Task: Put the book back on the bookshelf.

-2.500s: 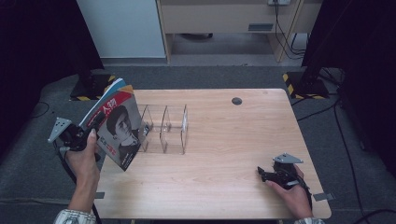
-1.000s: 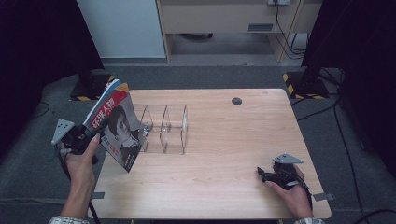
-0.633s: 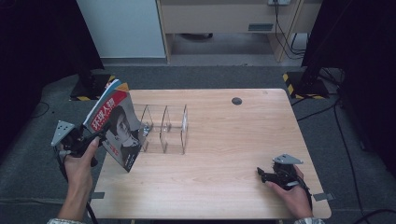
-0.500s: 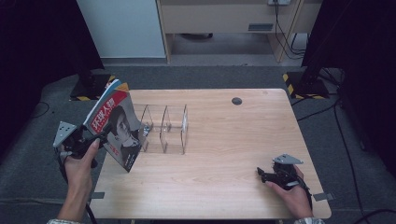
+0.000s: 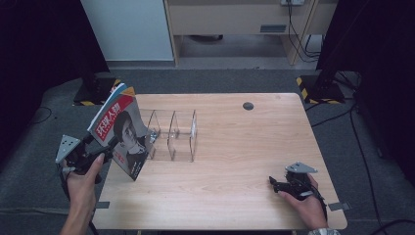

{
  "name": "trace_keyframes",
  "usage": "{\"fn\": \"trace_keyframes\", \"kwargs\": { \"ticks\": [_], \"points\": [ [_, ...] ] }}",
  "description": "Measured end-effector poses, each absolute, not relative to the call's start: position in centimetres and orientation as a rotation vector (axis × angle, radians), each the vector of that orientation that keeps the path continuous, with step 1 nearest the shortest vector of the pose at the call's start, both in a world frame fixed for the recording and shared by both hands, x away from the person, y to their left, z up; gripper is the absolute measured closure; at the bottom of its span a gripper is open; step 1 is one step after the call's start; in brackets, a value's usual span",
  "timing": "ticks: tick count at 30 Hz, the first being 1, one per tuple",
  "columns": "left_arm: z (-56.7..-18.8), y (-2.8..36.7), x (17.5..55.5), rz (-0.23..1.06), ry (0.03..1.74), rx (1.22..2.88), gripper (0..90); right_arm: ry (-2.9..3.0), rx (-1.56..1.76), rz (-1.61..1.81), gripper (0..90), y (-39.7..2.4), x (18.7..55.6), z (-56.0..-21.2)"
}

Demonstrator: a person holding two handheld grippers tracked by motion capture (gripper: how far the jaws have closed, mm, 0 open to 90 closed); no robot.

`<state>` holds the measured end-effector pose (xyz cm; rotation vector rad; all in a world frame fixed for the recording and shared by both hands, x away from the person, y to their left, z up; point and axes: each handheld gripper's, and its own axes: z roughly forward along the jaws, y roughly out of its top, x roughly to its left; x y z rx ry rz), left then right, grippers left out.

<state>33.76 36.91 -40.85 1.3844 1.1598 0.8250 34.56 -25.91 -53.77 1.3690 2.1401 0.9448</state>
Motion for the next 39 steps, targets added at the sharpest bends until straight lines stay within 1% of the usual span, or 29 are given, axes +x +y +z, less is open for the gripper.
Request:
{"fn": "trace_keyframes", "kwargs": {
  "ticks": [26, 39],
  "points": [
    [-43.7, 36.6, 30.8, 0.789, 1.174, 1.456, 9.8, 2.142, 1.370, 0.948, 18.6, -25.9, 34.6, -53.8],
    [-44.8, 35.7, 28.4, 0.765, 1.148, 1.504, 10.4, 2.144, 1.372, 0.946, 18.6, -25.9, 34.5, -53.8]
  ]
}}
